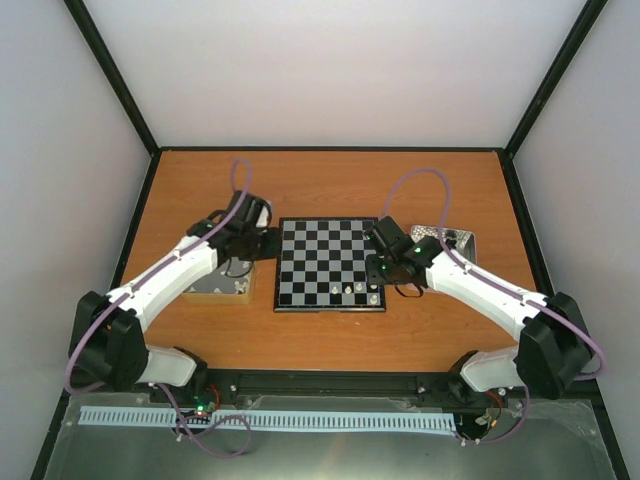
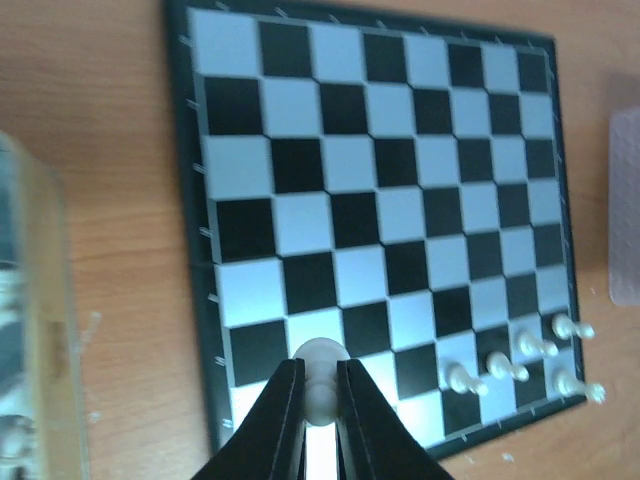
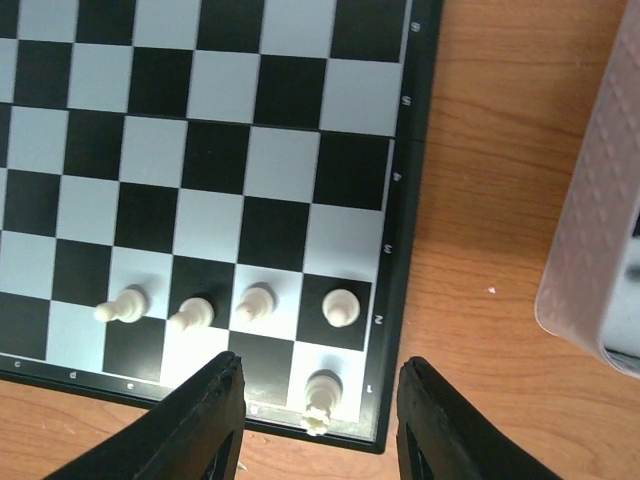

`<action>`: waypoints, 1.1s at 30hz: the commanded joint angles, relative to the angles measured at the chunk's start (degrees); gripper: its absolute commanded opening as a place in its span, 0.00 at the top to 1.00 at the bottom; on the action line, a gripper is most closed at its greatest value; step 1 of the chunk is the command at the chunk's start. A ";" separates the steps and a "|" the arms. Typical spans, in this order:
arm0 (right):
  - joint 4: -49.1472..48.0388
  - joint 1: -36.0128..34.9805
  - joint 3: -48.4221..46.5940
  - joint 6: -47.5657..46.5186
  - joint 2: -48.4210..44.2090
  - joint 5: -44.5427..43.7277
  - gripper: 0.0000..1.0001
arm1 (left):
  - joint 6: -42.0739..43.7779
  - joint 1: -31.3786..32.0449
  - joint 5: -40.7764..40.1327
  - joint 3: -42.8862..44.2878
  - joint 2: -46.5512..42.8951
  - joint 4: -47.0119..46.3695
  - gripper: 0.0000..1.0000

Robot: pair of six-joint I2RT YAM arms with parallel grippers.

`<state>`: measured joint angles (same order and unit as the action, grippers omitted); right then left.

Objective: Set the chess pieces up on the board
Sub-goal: Place the chess piece on the chessboard.

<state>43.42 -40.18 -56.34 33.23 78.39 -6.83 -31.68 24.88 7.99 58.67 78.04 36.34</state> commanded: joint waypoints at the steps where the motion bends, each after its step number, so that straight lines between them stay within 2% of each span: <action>1: -1.62 1.47 3.00 3.62 -3.01 0.16 0.56 | -1.20 6.84 -0.56 -1.78 -0.67 -1.09 0.98; 7: -2.30 1.86 4.91 4.89 -3.85 1.08 0.56 | -1.81 14.96 -10.46 -3.90 3.83 0.14 0.98; 11: -2.68 1.86 5.44 5.08 -3.99 1.38 0.56 | -3.63 16.77 -15.53 -4.98 7.44 1.01 0.99; 21: -2.89 1.95 5.24 4.65 -2.99 1.86 0.56 | -1.67 16.85 -10.66 -9.82 10.67 -4.79 0.99; 33: -2.37 2.04 4.17 4.14 -2.09 1.32 0.57 | -2.27 16.86 -14.15 -9.49 11.24 -1.46 0.97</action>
<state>41.30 -38.63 -51.27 37.34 76.12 -4.91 -33.91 41.17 -4.38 49.60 88.38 31.70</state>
